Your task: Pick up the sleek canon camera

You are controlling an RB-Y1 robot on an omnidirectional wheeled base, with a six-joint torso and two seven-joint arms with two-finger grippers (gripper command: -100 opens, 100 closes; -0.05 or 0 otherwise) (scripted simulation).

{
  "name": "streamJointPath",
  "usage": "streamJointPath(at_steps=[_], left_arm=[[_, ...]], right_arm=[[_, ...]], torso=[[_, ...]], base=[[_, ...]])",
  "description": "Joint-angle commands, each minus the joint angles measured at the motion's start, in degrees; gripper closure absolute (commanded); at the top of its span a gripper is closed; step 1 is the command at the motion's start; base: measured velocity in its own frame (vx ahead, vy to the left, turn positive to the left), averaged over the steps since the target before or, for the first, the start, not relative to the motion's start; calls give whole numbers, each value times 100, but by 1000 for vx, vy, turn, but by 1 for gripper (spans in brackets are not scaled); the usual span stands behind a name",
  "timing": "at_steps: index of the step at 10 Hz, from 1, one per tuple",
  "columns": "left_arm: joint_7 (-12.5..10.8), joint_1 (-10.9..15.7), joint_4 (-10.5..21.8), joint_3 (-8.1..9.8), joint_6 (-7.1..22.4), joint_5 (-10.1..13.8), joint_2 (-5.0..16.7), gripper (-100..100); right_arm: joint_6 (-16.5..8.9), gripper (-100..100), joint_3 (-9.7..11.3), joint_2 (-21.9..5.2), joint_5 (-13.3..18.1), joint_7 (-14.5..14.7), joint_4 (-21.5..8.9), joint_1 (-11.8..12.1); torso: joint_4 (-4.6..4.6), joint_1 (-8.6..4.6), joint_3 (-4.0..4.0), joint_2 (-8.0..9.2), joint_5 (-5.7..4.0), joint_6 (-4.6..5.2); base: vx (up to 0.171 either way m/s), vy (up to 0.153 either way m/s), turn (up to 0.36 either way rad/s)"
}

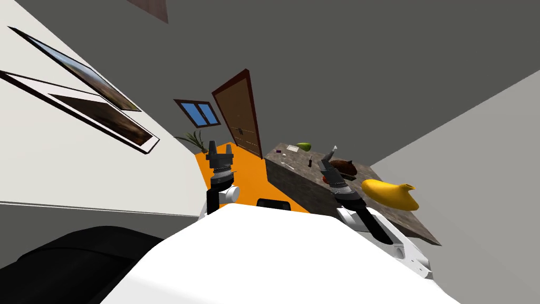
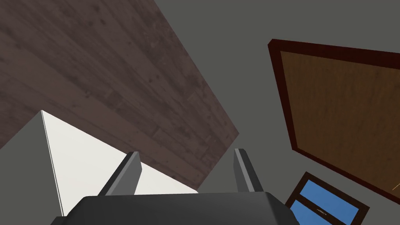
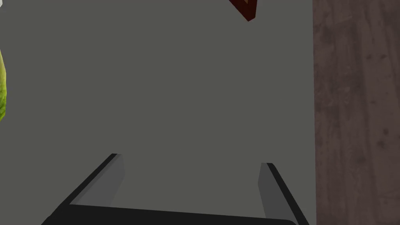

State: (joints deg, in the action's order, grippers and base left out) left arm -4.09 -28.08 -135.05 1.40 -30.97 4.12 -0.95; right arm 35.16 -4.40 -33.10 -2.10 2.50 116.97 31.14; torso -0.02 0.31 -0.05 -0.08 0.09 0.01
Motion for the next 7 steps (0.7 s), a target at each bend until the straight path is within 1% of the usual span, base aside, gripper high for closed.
streamJointPath(at_steps=[1,2,3,4,5,6,7], left_arm=[[0,0,0,0,0,0,0,0],[0,0,0,0,0,0,0,0],[0,0,0,0,0,0,0,0],[0,0,0,0,0,0,0,0],[0,0,0,0,0,0,0,0],[0,0,0,0,0,0,0,0],[0,0,0,1,0,0,0,0]], right_arm=[[155,-100,11,-286,100,7,-276,39],[155,-100,11,-429,100,7,-276,39],[243,-100,40,-621,201,22,-495,61],[243,-100,40,-767,201,22,-495,61],[324,-100,79,-966,311,37,-719,82],[324,-100,79,-1109,311,37,-719,82],[399,-100,129,-1305,430,53,-946,100]], torso=[[0,0,0,0,0,0],[0,0,1,1,-1,-3],[1,-6,2,3,-1,1],[0,-5,0,0,-2,-2],[0,-11,0,-1,-2,1],[-1,-10,-3,-5,-3,-3],[0,-14,-1,-2,-3,2]], base=[[30,89,185],[28,70,84],[40,78,169],[45,57,89],[53,62,198],[44,47,89],[46,59,186]])
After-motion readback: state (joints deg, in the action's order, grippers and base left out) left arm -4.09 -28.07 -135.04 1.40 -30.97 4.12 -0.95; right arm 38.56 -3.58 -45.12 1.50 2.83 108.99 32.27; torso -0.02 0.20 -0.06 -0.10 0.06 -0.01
